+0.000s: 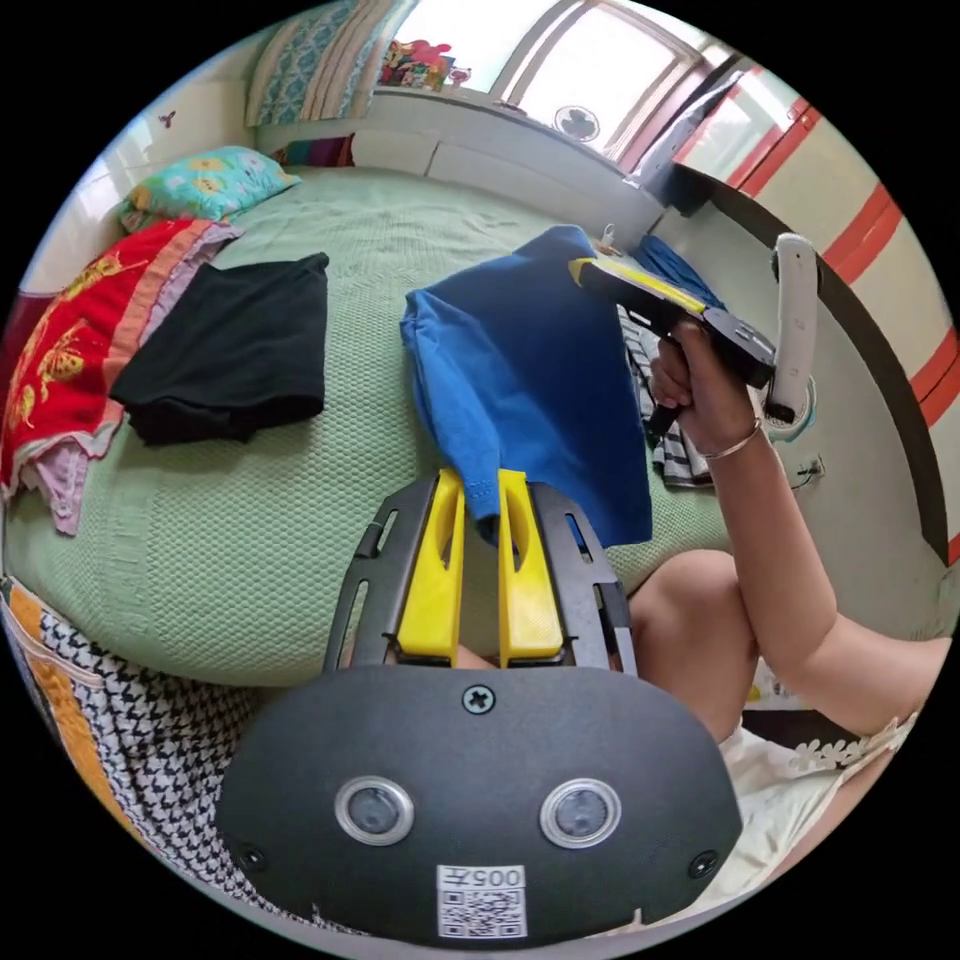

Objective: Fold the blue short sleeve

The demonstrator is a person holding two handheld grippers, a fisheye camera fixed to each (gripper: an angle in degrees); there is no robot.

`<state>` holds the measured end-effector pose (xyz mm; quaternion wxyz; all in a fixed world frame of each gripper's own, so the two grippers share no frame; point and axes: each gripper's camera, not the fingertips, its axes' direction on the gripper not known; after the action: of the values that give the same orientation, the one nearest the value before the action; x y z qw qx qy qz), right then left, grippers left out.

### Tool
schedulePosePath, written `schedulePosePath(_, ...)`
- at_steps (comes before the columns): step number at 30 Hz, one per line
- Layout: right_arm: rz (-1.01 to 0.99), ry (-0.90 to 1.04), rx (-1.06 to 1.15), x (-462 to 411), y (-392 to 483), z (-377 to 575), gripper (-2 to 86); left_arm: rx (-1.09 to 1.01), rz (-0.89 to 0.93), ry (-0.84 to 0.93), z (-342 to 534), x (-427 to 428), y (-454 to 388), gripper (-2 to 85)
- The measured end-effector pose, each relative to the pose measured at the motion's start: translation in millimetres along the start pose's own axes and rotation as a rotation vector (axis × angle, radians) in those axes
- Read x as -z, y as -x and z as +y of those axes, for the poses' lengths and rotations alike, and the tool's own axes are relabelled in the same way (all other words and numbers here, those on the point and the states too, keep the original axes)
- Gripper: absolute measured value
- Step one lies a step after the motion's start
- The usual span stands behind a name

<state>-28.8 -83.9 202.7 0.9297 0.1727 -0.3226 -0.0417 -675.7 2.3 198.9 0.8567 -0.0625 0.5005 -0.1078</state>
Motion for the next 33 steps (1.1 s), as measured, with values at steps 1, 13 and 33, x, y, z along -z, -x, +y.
schedulePosePath(1, -0.009, -0.020, 0.005, 5.5, 10.0, -5.8, -0.8, 0.009, 0.004, -0.020, -0.5, 17.4, 10.1, 6.3)
schedulePosePath(13, -0.068, -0.196, 0.095, -14.0, 120.1, -112.4, -0.7, 0.042, -0.216, -0.190, -86.5, 172.9, 161.7, 6.4)
schedulePosePath(33, -0.507, 0.225, 0.218, -135.5, 203.4, -0.9, 10.4, 0.268, -0.083, 0.032, -146.3, 65.2, 385.1, 7.2)
